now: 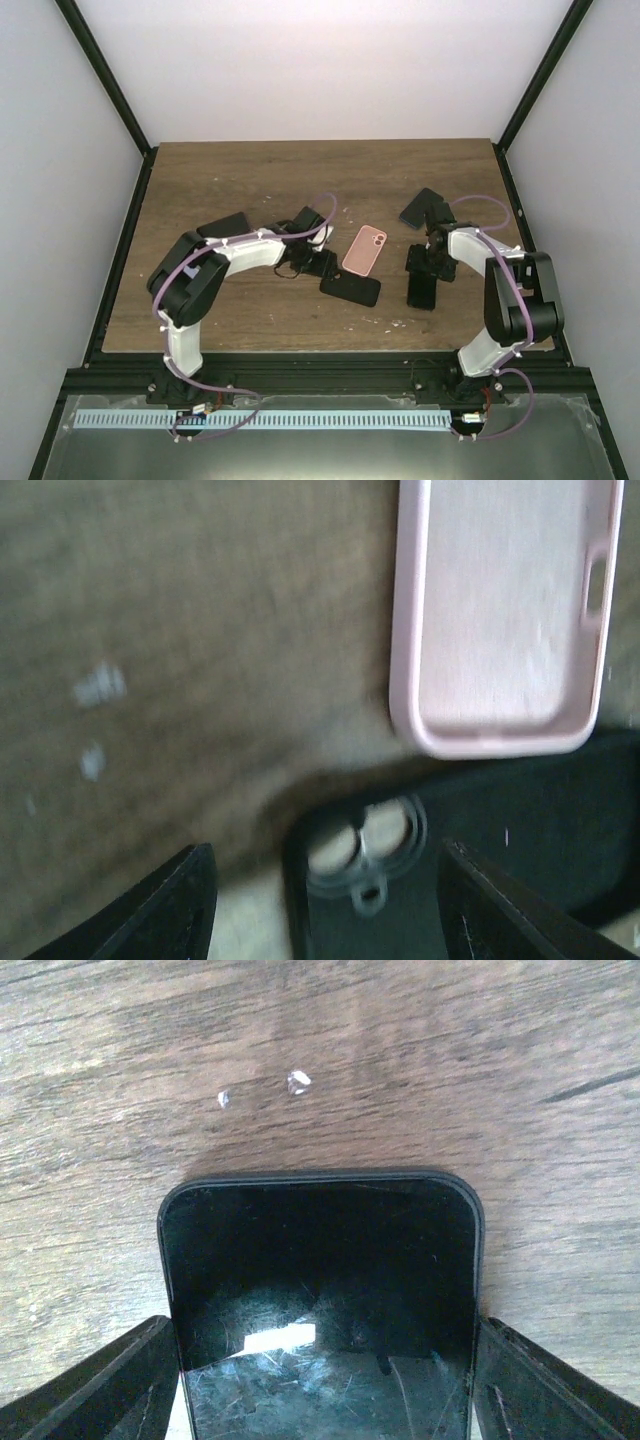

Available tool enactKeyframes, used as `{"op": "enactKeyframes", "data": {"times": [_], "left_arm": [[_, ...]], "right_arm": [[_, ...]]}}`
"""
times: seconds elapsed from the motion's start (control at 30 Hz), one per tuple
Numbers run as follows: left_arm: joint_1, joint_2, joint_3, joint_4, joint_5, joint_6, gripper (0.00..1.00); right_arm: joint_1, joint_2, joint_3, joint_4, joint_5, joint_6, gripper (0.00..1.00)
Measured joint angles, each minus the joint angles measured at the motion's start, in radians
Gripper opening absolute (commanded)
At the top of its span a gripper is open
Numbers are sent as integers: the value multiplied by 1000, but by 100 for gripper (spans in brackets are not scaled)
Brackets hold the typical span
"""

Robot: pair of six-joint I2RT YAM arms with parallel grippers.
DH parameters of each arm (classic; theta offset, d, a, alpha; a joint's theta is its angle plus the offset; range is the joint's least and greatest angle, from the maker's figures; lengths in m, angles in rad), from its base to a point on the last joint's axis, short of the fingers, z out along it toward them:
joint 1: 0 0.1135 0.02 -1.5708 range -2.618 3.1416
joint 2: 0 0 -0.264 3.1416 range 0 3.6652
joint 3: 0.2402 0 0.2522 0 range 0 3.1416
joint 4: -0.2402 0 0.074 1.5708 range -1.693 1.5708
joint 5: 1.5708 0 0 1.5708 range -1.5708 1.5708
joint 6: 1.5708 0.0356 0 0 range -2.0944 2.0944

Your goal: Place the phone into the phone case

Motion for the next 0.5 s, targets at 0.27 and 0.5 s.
{"op": "enactKeyframes", "data": {"times": [0.27,0.5], "left_arm": [[-90,-140,-158,-52,50,-21,56],[-128,-231,-152,-111,51,-14,62]], "right_arm": [[1,-26,-24,12,-31,11,74],[1,-26,-26,18,-32,24,73]]}}
